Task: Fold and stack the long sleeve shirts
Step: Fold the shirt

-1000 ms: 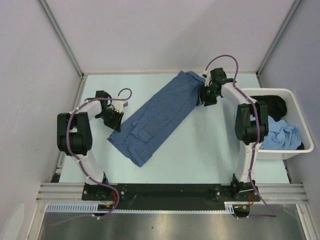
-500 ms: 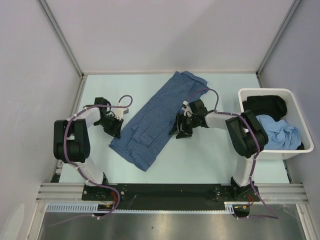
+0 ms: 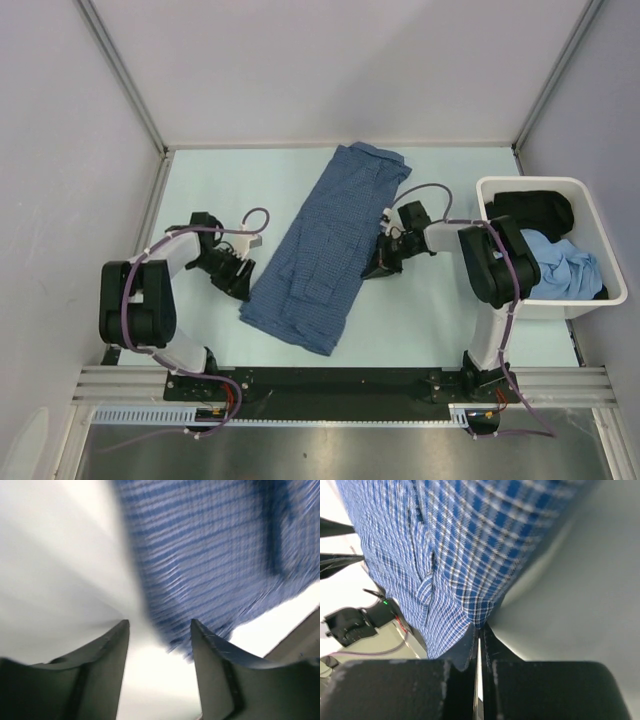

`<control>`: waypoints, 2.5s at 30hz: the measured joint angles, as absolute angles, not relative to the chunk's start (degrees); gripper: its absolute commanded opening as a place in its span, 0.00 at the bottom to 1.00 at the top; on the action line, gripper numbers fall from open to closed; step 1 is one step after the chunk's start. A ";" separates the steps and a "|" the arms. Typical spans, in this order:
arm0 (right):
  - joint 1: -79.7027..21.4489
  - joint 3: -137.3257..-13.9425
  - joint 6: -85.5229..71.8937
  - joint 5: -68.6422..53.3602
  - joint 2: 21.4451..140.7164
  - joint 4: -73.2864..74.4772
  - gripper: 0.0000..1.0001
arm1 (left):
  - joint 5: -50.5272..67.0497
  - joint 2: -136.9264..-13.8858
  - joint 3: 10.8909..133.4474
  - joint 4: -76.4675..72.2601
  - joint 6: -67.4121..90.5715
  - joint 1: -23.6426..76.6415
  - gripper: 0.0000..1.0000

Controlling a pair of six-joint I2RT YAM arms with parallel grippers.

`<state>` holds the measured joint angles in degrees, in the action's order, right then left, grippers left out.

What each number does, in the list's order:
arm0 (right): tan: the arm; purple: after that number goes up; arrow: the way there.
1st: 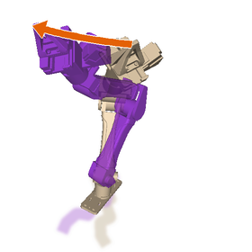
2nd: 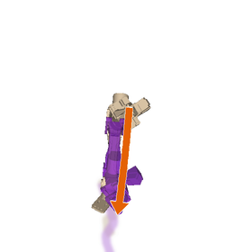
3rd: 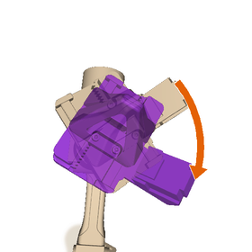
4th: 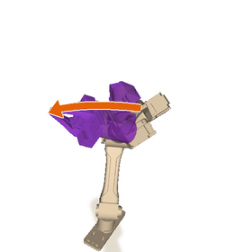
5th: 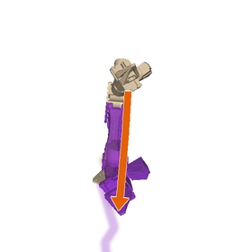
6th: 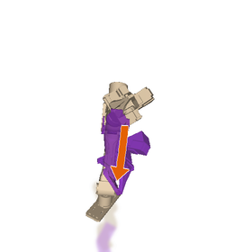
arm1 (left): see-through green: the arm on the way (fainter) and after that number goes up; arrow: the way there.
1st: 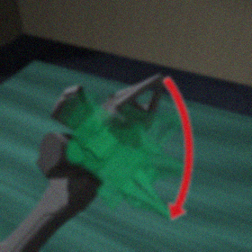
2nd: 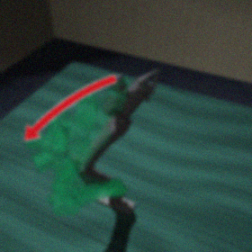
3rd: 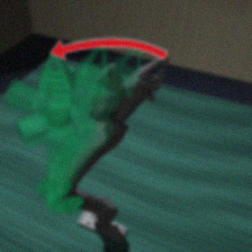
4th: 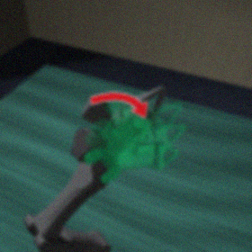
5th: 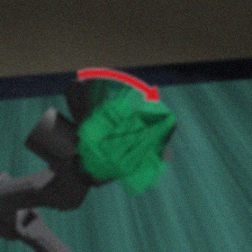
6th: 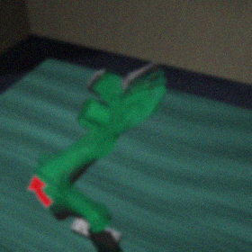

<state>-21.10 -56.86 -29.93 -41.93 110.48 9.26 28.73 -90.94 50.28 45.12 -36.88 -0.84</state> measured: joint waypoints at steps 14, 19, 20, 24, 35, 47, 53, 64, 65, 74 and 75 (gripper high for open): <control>-9.87 -64.40 1.13 -34.85 108.66 35.03 0.22 | 33.63 -75.42 45.30 47.24 -50.06 7.73 0.86; -9.87 -64.27 9.06 -28.71 103.50 39.72 0.82 | 33.69 -67.59 42.06 42.50 -53.19 8.93 0.99; -9.82 -64.12 10.55 -27.16 101.51 40.58 0.85 | 33.78 -65.45 41.60 41.06 -53.98 8.93 1.00; -9.72 -63.68 15.57 -23.79 90.83 42.59 1.00 | 37.17 -57.54 40.47 36.05 -58.08 8.97 0.99; -26.24 -50.74 37.54 -29.23 63.46 31.03 0.94 | 46.74 -59.37 37.78 40.88 -81.30 15.42 0.99; -51.59 -29.45 59.05 -24.73 48.47 37.45 0.71 | 41.21 -57.56 25.41 41.39 -92.44 31.55 0.71; -56.12 -25.04 60.20 -19.88 53.65 30.24 0.57 | 38.61 -59.96 24.12 36.01 -90.39 36.01 0.69; -60.27 -23.18 60.18 -15.53 60.42 18.00 0.25 | 37.06 -66.72 26.13 26.20 -88.55 39.16 0.44; -60.34 -23.44 60.10 -15.38 61.43 17.19 0.20 | 36.36 -67.20 26.30 25.78 -88.31 39.59 0.30; -61.36 -25.65 57.45 -15.03 62.57 19.35 0.00 | 32.99 -70.13 29.26 29.63 -86.43 41.67 0.00; -62.17 -26.20 56.66 -15.11 61.93 20.29 0.00 | 33.04 -69.54 29.28 30.63 -86.41 42.09 0.00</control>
<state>-62.17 -26.20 56.66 -15.11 61.93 20.29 33.04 -69.54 29.28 30.63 -86.41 42.09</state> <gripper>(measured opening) 0.019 0.012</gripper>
